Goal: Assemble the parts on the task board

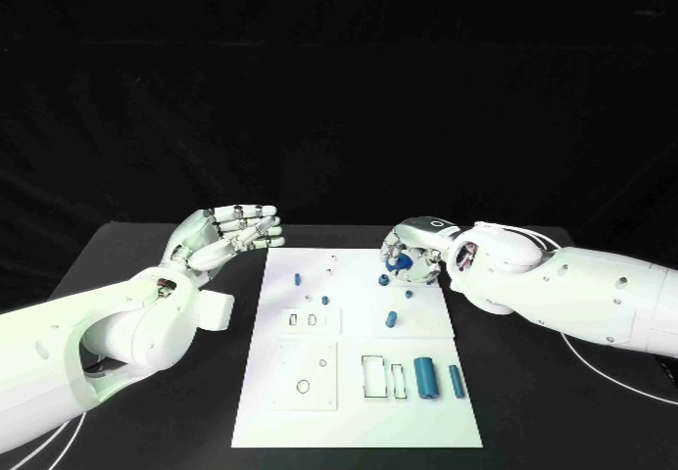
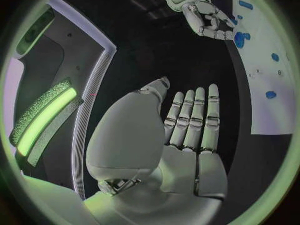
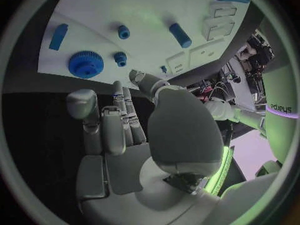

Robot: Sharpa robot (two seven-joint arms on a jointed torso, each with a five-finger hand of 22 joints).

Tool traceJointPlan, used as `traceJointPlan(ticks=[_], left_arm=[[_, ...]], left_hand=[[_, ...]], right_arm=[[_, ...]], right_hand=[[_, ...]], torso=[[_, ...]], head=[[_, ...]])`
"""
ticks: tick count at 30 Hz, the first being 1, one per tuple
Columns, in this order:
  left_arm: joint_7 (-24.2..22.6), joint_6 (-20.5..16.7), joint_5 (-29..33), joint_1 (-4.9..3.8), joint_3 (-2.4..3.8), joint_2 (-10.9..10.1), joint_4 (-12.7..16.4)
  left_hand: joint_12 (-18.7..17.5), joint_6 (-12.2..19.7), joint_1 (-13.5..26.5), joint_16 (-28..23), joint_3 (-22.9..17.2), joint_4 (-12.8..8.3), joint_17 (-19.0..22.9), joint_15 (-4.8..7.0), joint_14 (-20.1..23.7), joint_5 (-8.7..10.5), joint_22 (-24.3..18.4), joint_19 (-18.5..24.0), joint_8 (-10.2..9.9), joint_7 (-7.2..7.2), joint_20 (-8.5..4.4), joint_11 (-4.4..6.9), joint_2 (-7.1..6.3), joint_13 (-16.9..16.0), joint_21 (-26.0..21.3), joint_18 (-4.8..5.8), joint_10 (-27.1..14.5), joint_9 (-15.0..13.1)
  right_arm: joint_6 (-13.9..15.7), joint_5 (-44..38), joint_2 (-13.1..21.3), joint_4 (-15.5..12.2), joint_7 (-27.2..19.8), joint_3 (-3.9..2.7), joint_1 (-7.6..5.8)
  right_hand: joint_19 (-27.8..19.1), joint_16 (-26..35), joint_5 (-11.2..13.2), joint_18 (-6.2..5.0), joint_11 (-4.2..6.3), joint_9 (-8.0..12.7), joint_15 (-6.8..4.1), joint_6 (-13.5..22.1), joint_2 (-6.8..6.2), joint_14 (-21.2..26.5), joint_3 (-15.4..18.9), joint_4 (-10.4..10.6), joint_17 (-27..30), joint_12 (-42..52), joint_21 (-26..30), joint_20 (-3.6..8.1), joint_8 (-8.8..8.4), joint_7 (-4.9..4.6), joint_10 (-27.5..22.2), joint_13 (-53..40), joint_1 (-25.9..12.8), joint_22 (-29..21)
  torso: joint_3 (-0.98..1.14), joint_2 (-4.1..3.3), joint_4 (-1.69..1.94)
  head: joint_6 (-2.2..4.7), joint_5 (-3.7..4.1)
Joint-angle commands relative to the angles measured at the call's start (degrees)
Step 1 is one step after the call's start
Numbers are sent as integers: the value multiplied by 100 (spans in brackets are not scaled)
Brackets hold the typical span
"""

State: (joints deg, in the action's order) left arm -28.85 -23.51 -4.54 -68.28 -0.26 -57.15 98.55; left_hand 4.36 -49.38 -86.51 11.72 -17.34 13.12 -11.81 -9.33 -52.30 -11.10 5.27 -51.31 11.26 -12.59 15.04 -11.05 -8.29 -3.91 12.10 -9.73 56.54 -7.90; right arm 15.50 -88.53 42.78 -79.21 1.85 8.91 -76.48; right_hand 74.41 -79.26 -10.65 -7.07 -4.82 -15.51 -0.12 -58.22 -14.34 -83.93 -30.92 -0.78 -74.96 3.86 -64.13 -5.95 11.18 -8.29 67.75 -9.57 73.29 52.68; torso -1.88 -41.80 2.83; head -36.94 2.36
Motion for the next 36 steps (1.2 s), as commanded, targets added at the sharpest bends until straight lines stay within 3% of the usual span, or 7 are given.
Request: traceJointPlan(ticks=[1, 8, 26, 36], left_arm=[[1, 150, -50, -15, 8, 17, 18], [-10, 166, -50, -18, 10, 17, 27], [9, 196, -49, -36, 15, -9, 75], [26, 212, -49, -42, 15, -10, 61]], left_hand=[[-33, -7, 13, -24, -30, -1, -7, 16, 45, 34, -2, -42, -7, -127, 2, -10, -48, 6, 33, -77, 21, -6], [-45, 4, 29, -33, -32, 3, -14, 11, 58, 35, -2, -50, -14, -140, 2, -19, -50, 8, 39, -75, 9, -5], [-47, 6, 31, -35, -34, 3, -16, 10, 61, 35, -2, -52, -15, -141, 3, -20, -50, 8, 40, -75, 7, -5], [-51, 9, 38, -42, -38, 3, -21, 7, 69, 34, -2, -57, -18, -144, 3, -23, -49, 8, 43, -74, 3, -5]], right_arm=[[-199, -316, -47, 37, 234, 0, 12], [-270, -335, -154, 155, 298, 10, 56], [-385, -427, -299, 301, 362, 22, 136], [-390, -424, -335, 335, 359, 22, 151]], right_hand=[[29, -53, -28, 58, -1, -19, 28, 6, -68, -376, 0, 51, -121, 19, -48, 0, -29, 4, -19, -22, -18, 61], [66, -163, -33, 74, 7, -40, 25, 31, -62, -394, -5, 80, -243, 27, -148, -2, -39, 15, -15, -48, -28, 196], [149, -323, -33, 110, 15, -100, 24, 20, -29, -419, -42, 125, -412, 55, -354, -3, -24, 16, 29, -105, -19, 473], [166, -394, -42, 125, 37, -199, 10, -126, 81, -419, -143, 192, -470, 88, -468, 4, 65, 33, 133, -167, -10, 630]], torso=[[-27, -59, 25], [-45, -88, 45], [-34, -152, 32], [-34, -168, 38]], head=[[-6, 4], [-11, 13], [-3, 3], [-3, -3]])
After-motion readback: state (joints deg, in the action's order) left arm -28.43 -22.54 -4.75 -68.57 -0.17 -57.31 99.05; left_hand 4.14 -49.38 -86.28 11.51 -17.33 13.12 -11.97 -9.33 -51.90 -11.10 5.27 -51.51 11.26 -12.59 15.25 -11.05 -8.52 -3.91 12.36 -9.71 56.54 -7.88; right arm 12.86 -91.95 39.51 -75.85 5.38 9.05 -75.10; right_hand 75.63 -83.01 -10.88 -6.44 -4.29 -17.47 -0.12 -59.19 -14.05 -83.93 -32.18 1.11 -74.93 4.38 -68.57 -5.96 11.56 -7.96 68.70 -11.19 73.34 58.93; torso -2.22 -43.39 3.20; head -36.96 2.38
